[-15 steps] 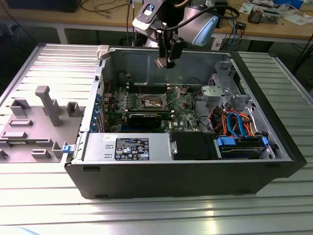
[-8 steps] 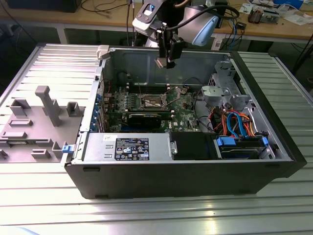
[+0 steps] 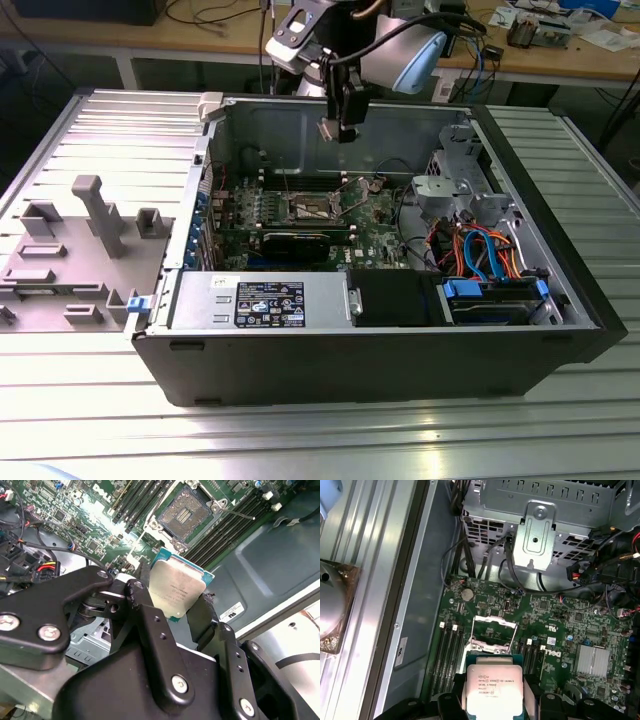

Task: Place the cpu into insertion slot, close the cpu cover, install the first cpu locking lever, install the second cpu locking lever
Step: 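Place the cpu into insertion slot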

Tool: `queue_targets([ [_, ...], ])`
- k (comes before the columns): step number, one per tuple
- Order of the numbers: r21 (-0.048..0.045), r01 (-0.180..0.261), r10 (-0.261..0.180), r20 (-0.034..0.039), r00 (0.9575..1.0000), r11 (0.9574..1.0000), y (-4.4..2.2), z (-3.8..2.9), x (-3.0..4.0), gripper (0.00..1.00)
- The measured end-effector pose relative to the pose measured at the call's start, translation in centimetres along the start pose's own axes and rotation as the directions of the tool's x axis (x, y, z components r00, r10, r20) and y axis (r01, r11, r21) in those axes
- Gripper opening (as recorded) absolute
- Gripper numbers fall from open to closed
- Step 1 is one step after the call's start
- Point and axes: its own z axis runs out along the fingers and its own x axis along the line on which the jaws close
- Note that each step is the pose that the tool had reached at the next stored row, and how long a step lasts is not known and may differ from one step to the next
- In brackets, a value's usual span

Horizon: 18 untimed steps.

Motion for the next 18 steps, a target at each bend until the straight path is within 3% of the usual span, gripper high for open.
queue_targets([
  [18, -0.0002, 0.000, 0.000, -0.0003, 1.0000, 1.0000, -0.03, 0.29, -0.01, 0.54],
])
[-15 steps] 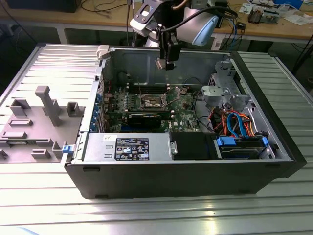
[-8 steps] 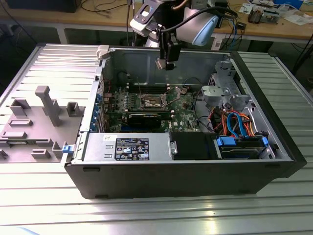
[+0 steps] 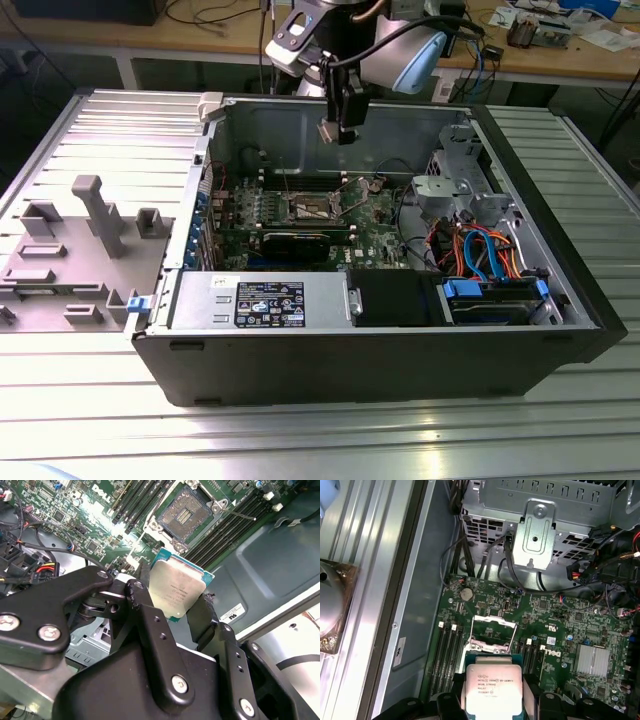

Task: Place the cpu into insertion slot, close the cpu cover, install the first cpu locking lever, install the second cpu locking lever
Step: 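Place the cpu into insertion slot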

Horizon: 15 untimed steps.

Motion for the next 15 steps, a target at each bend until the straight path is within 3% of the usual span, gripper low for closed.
queue_targets([
  [13, 0.0010, -0.001, 0.001, -0.0053, 1.0000, 1.0000, -0.11, 0.87, -0.01, 0.54],
  [15, 0.0009, -0.001, 0.001, -0.0055, 1.0000, 1.0000, -0.15, 1.32, -0.02, 0.54],
])
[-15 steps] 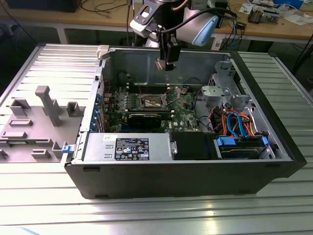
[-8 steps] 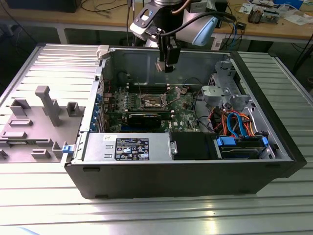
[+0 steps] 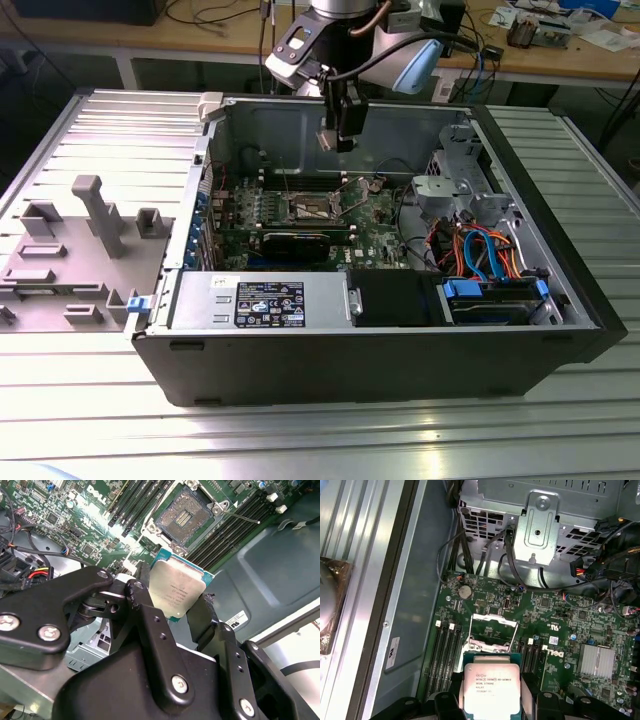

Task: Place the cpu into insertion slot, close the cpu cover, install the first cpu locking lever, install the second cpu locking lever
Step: 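Place the cpu into insertion slot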

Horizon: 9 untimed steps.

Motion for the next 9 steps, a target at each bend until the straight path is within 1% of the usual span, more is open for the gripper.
queue_targets([
  [9, -0.0001, 0.000, 0.000, -0.0001, 1.0000, 1.0000, 0.00, 0.06, 0.00, 0.54],
])
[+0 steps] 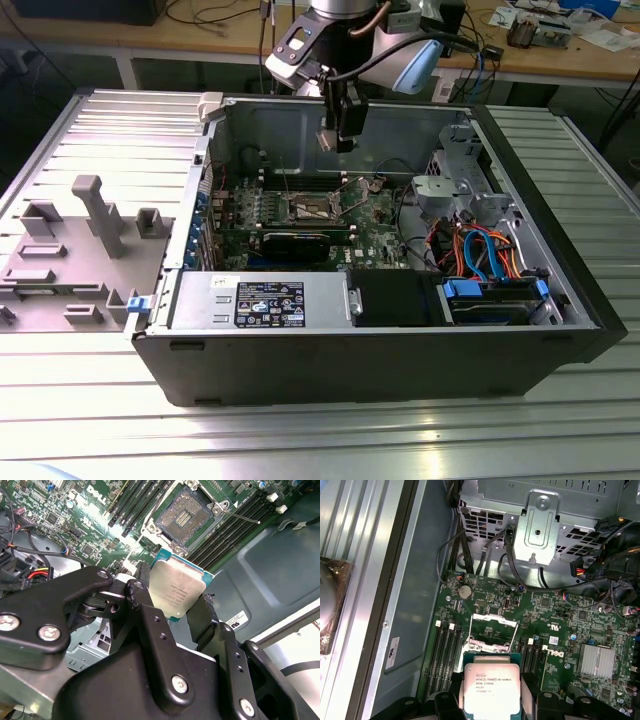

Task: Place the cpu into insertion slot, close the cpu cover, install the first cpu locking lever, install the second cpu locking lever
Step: 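Place the cpu into insertion slot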

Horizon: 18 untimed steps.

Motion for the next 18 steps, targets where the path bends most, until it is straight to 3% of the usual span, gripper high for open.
queue_targets([
  [3, -0.0003, -0.008, 0.008, 0.0005, 1.0000, 1.0000, 0.00, 0.07, 0.00, 0.54],
  [7, -0.0014, -0.069, 0.069, 0.0063, 0.9976, 0.9976, -0.05, 0.52, 0.00, 0.54],
  [13, -0.0014, -0.070, 0.070, 0.0065, 0.9976, 0.9976, -0.15, 1.61, -0.03, 0.54],
  [18, -0.0014, -0.070, 0.070, 0.0065, 0.9976, 0.9976, -0.16, 1.76, -0.03, 0.54],
])
